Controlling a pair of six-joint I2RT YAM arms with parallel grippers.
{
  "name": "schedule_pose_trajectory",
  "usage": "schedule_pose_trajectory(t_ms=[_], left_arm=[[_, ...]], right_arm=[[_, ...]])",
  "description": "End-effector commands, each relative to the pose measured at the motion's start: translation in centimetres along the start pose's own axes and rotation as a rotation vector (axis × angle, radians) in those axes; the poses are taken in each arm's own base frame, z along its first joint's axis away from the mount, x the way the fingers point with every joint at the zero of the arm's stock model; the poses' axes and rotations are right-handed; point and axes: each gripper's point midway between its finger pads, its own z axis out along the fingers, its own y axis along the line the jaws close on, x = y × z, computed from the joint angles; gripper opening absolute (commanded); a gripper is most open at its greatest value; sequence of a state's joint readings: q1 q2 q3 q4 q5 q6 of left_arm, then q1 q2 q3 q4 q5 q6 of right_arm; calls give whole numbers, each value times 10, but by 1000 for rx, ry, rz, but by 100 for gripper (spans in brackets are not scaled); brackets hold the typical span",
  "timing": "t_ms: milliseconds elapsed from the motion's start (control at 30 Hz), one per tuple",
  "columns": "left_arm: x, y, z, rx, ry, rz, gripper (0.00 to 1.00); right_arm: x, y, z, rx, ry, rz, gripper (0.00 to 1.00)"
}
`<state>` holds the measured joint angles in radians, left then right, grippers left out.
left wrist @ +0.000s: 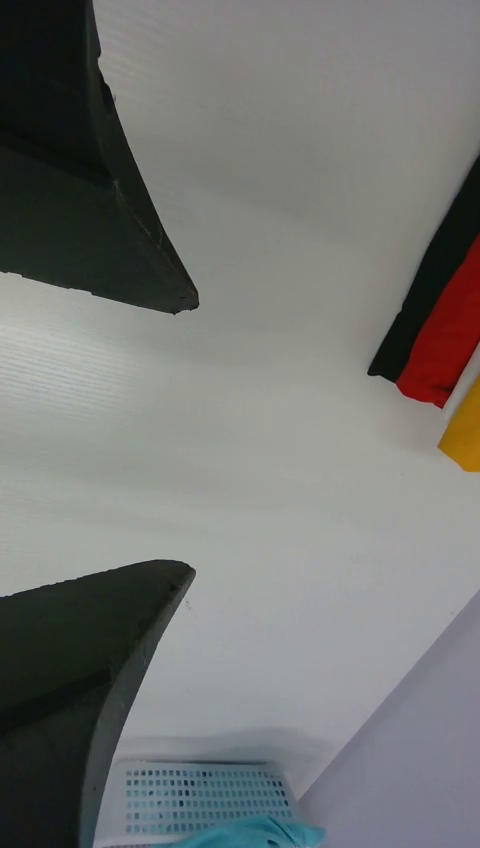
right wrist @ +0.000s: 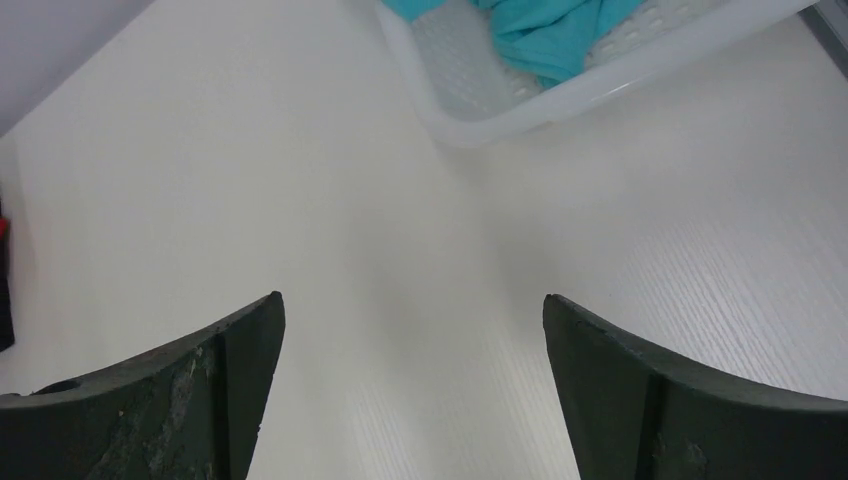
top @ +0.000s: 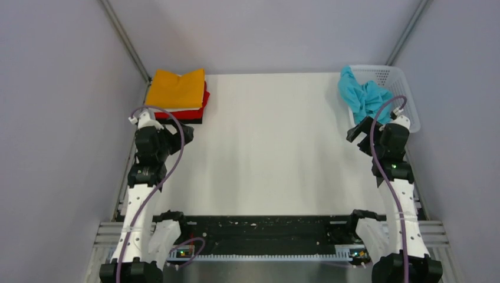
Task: Fold and stack the t-shirts
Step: Grab crumpled tshirt from bin with the right arm
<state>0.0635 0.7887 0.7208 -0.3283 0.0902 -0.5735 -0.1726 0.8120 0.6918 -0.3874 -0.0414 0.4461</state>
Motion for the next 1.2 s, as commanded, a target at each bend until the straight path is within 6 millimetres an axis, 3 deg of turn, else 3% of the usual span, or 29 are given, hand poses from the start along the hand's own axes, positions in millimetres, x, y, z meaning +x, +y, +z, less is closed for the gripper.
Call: schedule_pose_trajectory(t_ms=[0, 167, 267, 400, 533, 600, 833, 867, 967, 1067, 1167], left_arm=[[-9, -9, -4, 43, -43, 17, 99], [-6, -7, -5, 42, -46, 14, 99], [-5, -4, -4, 34, -46, 9, 99], [-1, -2, -2, 25, -27, 8, 99], [5, -3, 2, 41, -10, 2, 99], [9, -1, 4, 34, 3, -4, 99], [13, 7, 9, -7, 28, 0, 99], [14, 6, 10, -5, 31, -1, 99], [11, 5, 10, -2, 28, -1, 99], [9, 4, 10, -5, 21, -1, 99], [9, 6, 11, -10, 20, -3, 99]], right_arm=[[-34, 14, -11, -39, -111, -9, 99], [-70, 29, -9, -72, -199, -16, 99], [-94, 30, 9, -20, -208, -22, 99], [-138, 25, 47, 115, -204, -16, 99], [-173, 24, 103, 203, -152, -31, 99], [-179, 17, 138, 250, -108, -30, 99], [-163, -24, 246, 430, 48, -35, 96], [-153, -33, 262, 459, 81, -33, 96], [-139, -42, 286, 490, 117, -23, 93], [-111, -52, 300, 504, 170, 3, 90], [-88, -54, 312, 462, 222, -6, 78]])
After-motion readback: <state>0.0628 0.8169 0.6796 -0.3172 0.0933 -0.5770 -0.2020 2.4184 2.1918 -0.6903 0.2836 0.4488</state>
